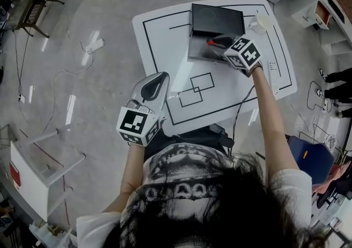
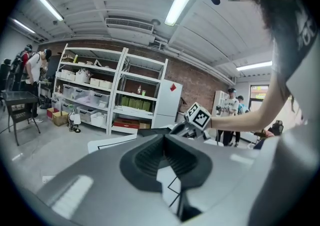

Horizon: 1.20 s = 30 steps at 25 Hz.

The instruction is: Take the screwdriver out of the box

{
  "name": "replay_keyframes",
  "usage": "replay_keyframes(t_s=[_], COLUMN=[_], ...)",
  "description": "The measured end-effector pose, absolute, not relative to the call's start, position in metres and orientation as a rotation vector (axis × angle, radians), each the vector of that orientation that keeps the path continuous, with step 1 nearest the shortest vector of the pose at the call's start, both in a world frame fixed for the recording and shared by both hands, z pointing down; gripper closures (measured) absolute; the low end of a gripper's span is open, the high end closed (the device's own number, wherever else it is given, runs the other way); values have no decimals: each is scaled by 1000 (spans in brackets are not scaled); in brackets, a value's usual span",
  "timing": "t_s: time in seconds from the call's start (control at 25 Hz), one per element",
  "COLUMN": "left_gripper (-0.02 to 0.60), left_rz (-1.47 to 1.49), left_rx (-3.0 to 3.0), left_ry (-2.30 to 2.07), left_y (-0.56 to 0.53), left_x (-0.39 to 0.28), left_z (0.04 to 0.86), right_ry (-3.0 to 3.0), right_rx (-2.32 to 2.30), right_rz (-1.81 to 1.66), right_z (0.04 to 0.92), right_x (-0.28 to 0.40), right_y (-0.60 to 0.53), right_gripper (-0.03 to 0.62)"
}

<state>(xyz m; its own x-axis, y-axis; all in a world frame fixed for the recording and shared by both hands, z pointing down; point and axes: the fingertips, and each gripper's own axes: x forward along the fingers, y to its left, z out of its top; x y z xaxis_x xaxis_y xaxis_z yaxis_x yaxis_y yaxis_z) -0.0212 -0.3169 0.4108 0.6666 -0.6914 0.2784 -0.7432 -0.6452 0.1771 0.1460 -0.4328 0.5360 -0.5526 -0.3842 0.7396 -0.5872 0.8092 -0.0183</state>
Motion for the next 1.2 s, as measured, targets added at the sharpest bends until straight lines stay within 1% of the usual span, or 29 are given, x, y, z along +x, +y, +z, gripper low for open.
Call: replay_keyframes(t_s=[0.36, 0.64, 0.84, 1.2], left_gripper=[581, 581, 581, 581], left_rz=[259, 254, 260, 302], left_rx=[2677, 2748, 2793, 2822], left_ry=[-1057, -938, -831, -663], left_y=[-292, -258, -231, -179], left_x=[-24, -27, -33, -37], left_z=[399, 391, 391, 407], right_ry=[-2361, -2435, -2422, -2386], right_rx=[1028, 1249, 1363, 1511], right_rz=[228, 165, 183, 312], right_z=[441, 383, 377, 397], right_x=[147, 131, 114, 88], right_y=[-390, -328, -271, -185], right_gripper=[503, 505, 505, 505])
